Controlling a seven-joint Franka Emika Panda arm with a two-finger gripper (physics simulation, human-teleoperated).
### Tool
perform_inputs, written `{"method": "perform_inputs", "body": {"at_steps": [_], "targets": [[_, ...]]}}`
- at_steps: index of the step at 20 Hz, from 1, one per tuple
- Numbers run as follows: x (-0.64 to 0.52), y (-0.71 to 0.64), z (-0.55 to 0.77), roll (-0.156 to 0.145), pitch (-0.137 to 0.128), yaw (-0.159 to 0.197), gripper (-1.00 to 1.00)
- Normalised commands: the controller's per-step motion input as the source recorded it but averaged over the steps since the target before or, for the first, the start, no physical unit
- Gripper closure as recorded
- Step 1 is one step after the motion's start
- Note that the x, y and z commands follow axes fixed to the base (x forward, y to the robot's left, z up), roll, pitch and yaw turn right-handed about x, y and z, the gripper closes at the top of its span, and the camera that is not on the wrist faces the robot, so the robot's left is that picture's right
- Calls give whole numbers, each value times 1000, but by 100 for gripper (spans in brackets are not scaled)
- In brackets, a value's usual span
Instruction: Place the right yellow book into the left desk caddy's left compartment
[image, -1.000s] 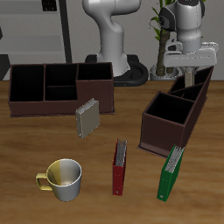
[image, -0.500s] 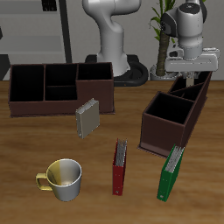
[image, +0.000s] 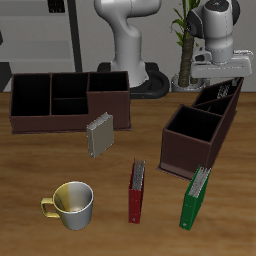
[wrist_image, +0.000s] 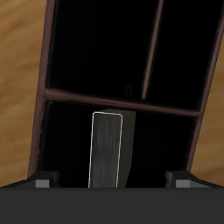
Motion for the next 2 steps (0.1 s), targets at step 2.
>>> {"method": "perform_inputs", "body": {"at_steps": [2], "targets": [[-20, -88, 75, 6, -9, -35, -100]]}}
